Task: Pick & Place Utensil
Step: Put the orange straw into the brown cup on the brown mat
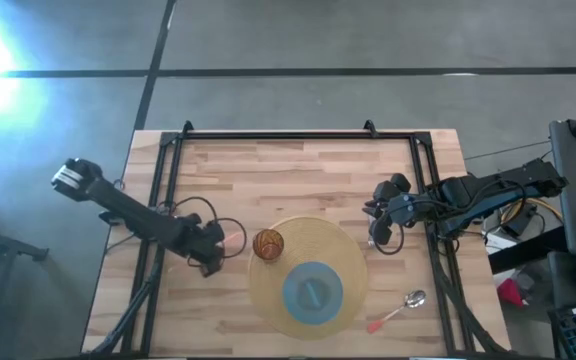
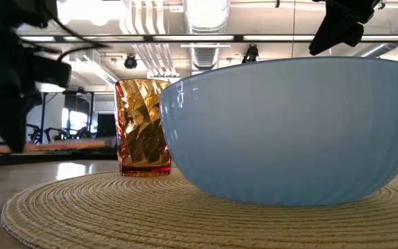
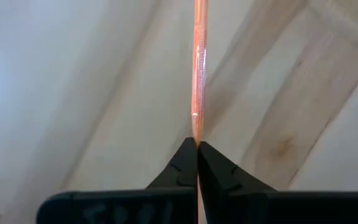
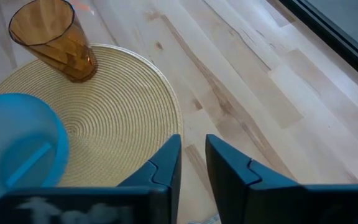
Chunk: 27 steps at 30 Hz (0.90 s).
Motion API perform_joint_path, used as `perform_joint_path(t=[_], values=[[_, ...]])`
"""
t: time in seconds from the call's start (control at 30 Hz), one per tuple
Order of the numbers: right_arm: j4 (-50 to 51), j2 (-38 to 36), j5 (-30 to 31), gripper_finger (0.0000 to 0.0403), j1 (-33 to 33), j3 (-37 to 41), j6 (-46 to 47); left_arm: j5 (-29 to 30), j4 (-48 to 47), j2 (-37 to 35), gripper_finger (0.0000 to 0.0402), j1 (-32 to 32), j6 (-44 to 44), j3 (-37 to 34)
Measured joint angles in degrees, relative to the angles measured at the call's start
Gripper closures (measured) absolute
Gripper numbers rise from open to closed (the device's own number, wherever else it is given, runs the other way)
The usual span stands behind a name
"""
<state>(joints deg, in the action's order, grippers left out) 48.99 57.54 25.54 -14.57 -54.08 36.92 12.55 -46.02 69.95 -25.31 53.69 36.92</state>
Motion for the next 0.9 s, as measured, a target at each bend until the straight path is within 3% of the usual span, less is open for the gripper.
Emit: perform_joint_path(t=[0.53, 0.9], values=[[0.0, 0.0, 0.0, 0.0321, 0.0, 0.0, 0.2, 26.3, 1.5, -18.4, 0.0401, 0.1, -1.3, 0.2], [0.0, 0.0, 0.0, 0.0339, 0.0, 0.8, 0.2, 36.5, 23.4, -21.8, 0.0401, 0.1, -20.6, 0.2]])
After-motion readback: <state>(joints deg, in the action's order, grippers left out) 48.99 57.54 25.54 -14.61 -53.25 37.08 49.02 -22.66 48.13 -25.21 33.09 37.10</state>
